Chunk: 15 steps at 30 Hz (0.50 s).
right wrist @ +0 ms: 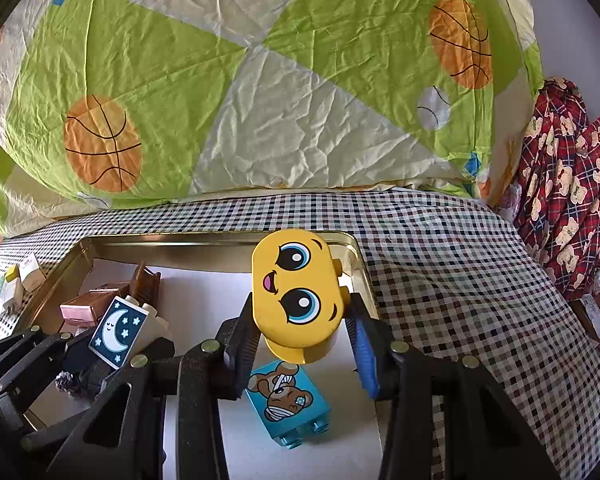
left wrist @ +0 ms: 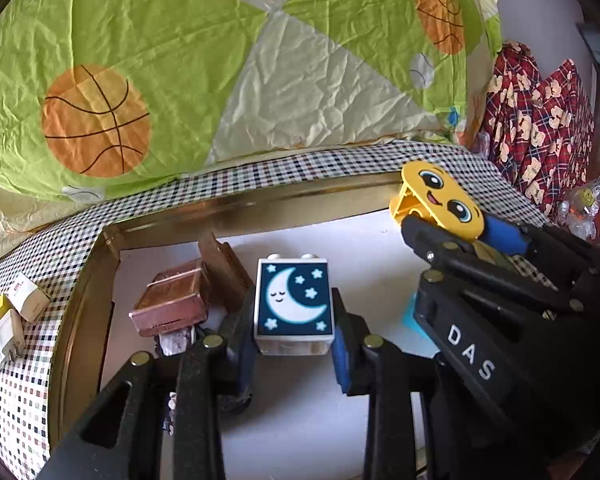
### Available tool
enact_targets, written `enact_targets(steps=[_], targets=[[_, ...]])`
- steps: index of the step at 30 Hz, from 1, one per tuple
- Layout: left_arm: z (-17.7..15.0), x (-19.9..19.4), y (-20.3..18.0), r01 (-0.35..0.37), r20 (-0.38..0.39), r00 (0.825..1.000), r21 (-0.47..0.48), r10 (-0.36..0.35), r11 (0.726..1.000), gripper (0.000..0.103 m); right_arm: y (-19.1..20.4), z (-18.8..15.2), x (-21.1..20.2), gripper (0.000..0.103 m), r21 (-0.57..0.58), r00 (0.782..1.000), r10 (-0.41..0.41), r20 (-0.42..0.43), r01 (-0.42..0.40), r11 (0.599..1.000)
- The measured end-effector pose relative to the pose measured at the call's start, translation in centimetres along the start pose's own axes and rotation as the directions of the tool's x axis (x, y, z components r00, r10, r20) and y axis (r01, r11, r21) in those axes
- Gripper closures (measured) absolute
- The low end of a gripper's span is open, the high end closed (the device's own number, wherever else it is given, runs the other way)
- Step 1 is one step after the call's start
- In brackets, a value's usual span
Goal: Organize rigid objects
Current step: 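Lower both blocks into the tin tray and open both tools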
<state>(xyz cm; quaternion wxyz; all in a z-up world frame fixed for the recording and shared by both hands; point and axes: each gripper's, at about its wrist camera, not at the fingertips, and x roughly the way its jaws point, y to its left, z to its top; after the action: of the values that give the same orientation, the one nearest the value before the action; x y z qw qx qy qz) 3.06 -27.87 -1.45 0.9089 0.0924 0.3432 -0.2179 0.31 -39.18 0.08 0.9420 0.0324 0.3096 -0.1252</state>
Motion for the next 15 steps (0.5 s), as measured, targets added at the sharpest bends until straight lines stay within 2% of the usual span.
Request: enact_targets(steps=[15], targets=[[0.1, 0.29, -0.18, -0.02, -0.02, 1.0, 0.017, 0.02, 1.0, 0.072, 0.24, 0.02, 0.06, 0.057, -0.011, 1.0, 0.007, -0.014, -0.007, 1.0]])
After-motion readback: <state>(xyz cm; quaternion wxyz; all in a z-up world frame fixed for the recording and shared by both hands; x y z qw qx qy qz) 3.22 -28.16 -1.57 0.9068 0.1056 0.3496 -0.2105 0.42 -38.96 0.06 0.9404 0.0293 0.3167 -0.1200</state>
